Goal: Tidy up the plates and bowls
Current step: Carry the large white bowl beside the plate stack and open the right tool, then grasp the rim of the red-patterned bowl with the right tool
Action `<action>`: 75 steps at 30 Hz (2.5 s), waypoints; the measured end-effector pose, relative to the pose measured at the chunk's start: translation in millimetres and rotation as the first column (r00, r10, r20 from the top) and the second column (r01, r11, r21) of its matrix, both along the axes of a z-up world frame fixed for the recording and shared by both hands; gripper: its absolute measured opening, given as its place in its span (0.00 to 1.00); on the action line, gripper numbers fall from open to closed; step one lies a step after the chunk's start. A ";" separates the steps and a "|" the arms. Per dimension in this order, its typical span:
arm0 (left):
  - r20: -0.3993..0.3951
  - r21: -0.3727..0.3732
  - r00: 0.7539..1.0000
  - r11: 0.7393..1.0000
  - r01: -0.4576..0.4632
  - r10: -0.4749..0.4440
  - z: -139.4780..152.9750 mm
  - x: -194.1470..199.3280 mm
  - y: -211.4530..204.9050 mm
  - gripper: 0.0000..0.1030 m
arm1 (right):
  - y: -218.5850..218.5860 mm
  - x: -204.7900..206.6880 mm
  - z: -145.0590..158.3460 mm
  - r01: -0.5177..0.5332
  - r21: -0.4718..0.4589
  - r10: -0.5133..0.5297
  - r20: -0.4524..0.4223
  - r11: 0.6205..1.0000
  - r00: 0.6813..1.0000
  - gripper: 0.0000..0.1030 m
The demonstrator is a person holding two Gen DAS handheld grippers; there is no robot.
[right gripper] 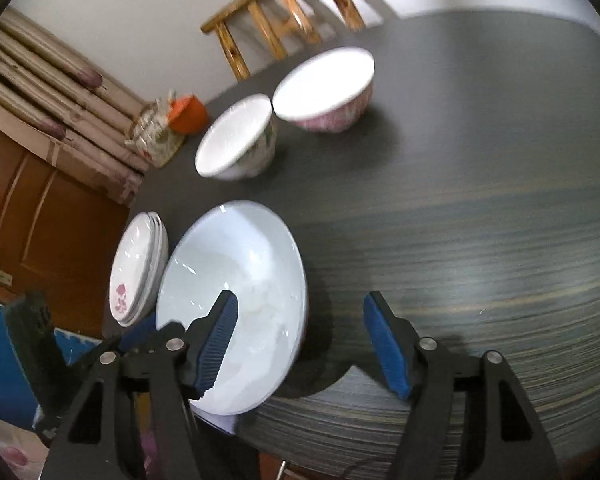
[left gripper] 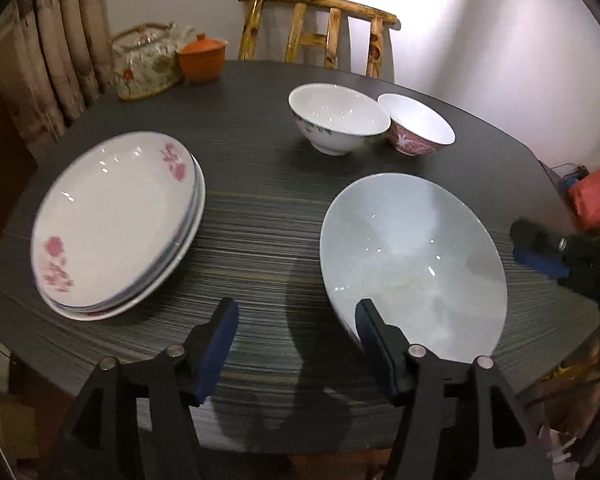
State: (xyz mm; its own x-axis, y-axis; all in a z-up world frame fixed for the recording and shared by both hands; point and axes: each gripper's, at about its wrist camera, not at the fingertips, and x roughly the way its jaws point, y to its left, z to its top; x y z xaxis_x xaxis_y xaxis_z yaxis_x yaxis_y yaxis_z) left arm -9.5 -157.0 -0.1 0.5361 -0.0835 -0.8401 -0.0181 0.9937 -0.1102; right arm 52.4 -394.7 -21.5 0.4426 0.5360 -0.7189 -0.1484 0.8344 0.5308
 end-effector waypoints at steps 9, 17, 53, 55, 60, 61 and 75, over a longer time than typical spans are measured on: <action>0.104 -0.121 0.994 0.991 0.054 -0.041 51.6 -4.5 29.4 0.60 | -1.5 5.9 32.9 -0.064 0.128 0.057 0.059 0.990 0.997 0.60; 0.059 -0.165 0.997 0.985 0.056 -0.047 77.6 68.7 48.3 0.60 | 19.2 49.2 55.2 -0.098 0.209 0.098 0.012 0.973 0.995 0.52; -0.328 -0.538 0.945 0.824 -0.176 -0.013 -12.8 235.2 -88.5 0.60 | -53.7 226.0 -8.3 0.042 0.096 -0.023 -0.191 0.995 0.981 0.50; -0.317 -0.530 0.949 0.828 -0.182 0.006 -14.0 237.3 -90.9 0.60 | -49.8 233.5 -12.6 0.028 0.090 -0.010 -0.203 0.996 0.979 0.50; -0.310 -0.539 0.951 0.820 -0.191 0.017 -21.4 243.1 -96.5 0.60 | -36.9 251.5 -19.1 -0.021 0.024 0.025 -0.202 0.999 0.979 0.50; -0.311 -0.545 0.950 0.816 -0.193 0.017 -23.2 244.8 -98.1 0.60 | -34.2 254.3 -20.4 -0.032 0.002 0.032 -0.200 0.999 0.979 0.50; -0.245 -0.518 0.968 0.851 -0.083 -0.054 -15.7 242.2 -113.2 0.26 | -48.4 246.1 -35.2 -0.022 0.013 0.024 -0.193 1.000 0.981 0.10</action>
State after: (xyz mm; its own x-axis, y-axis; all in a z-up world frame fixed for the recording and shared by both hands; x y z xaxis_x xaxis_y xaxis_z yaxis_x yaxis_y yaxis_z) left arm 232.7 -270.2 -15.8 0.3266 -0.5387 -0.7766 -0.1265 0.7894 -0.6007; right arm 298.5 -443.1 -56.7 0.2837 0.5530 -0.7834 -0.0612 0.8258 0.5607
